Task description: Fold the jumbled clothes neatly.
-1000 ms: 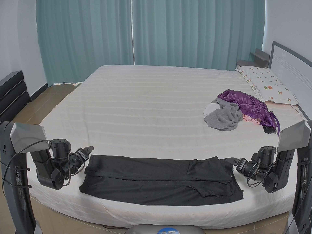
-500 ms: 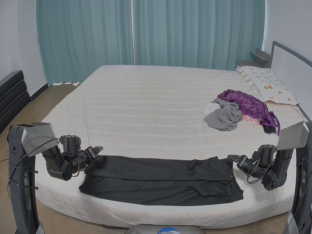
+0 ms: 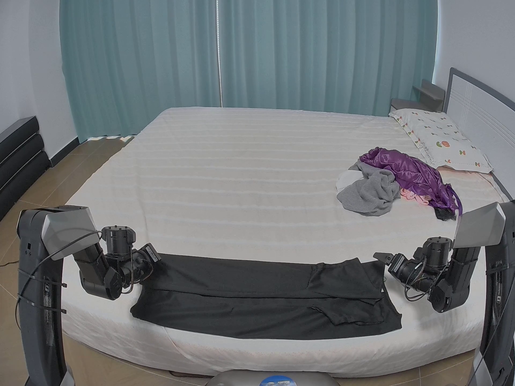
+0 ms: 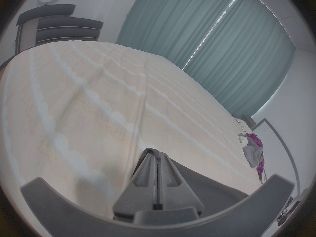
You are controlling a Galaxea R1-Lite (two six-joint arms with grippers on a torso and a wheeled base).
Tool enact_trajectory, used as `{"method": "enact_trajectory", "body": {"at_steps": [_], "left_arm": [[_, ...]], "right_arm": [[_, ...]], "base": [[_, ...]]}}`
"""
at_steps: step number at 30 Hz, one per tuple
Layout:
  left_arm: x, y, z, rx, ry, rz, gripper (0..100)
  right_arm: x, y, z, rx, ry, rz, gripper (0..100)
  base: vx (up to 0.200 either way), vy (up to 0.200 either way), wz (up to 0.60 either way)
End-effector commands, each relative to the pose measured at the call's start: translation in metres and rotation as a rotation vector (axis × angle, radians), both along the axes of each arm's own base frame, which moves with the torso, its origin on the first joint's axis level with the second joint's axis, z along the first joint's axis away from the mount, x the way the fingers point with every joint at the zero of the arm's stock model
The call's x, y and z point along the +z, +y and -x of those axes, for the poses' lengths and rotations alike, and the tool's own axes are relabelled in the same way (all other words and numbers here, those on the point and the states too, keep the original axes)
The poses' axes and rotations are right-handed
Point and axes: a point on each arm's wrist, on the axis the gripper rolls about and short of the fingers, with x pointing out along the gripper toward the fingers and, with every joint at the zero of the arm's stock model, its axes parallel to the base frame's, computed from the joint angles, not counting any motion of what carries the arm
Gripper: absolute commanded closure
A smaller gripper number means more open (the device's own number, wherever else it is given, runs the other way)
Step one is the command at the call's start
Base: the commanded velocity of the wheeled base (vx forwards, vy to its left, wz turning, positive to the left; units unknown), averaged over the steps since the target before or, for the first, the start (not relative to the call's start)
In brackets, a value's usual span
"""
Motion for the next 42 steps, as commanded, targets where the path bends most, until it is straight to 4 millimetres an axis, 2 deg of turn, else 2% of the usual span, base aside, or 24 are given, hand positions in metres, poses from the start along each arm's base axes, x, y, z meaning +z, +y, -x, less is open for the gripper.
{"method": "enact_trajectory", "body": {"at_steps": [1,13,22,23,42], "left_arm": [[0.0,0.001,-0.001,0.017,-0.003,0.016,100],[-0.001,0.001,0.0,0.024,0.002,0.018,100],[-0.001,0.001,0.0,0.024,0.002,0.018,100],[-0.001,0.001,0.0,0.022,0.002,0.018,100],[-0.001,0.001,0.001,0.022,0.005,0.018,100]], "right_arm": [[-0.005,0.0,-0.005,-0.005,-0.005,0.005,0],[-0.019,0.007,-0.026,-0.064,-0.004,0.061,0],[-0.018,0.01,-0.038,-0.063,0.008,0.067,0],[-0.018,0.01,-0.038,-0.062,0.011,0.069,100],[-0.018,0.006,-0.042,-0.09,0.006,0.089,100]], "base": [[0.0,0.0,0.0],[0.0,0.0,0.0],[0.0,0.0,0.0],[0.0,0.0,0.0],[0.0,0.0,0.0]]}}
